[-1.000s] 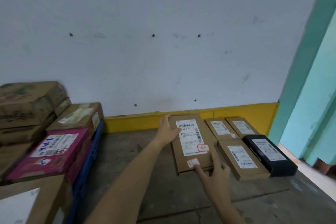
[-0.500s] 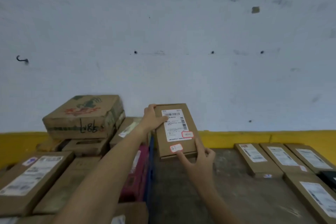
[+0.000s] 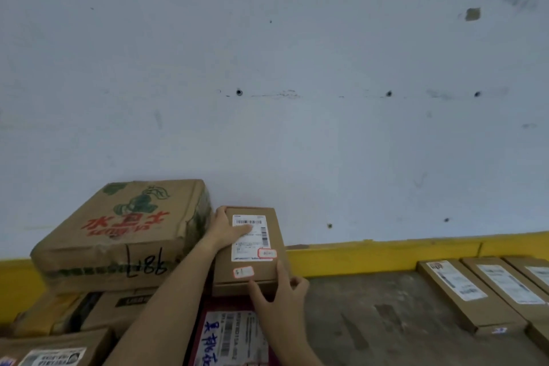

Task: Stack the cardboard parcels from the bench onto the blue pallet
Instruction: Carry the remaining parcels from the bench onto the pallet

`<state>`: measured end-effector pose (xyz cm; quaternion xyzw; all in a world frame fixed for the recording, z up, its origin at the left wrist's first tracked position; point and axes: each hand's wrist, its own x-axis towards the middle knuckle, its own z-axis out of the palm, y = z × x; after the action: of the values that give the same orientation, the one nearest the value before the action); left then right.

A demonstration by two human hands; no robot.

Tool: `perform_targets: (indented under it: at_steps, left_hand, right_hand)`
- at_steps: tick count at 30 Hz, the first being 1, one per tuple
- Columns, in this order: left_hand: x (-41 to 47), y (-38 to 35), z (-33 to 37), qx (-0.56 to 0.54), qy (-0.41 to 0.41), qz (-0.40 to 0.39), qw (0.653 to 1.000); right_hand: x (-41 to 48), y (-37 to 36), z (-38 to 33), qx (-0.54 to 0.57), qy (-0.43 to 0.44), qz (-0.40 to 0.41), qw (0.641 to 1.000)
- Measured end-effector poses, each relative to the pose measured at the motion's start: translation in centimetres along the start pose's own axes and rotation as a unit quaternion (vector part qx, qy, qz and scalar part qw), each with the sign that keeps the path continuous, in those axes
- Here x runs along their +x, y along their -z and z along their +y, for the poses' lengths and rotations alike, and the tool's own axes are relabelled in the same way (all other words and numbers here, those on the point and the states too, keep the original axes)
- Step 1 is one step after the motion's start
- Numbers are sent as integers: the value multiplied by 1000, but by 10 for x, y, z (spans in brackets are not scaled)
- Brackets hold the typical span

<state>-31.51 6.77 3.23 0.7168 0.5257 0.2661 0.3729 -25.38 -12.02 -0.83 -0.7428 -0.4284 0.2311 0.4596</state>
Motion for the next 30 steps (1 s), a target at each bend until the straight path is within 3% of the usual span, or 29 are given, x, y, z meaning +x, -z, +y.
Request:
perform_targets:
  at_steps: [5, 13, 30]
  left_hand:
    - [10, -13, -15, 65, 21, -24, 997]
    - [-1, -15, -7, 259, -17, 14, 966]
    - [-7, -12, -14, 267, -34, 9, 963]
  right_hand:
    - [12, -10, 1, -39, 8, 16, 999]
    - [23, -17, -1, -152, 76, 18, 985]
    - [45, -26, 6, -168, 130, 4, 977]
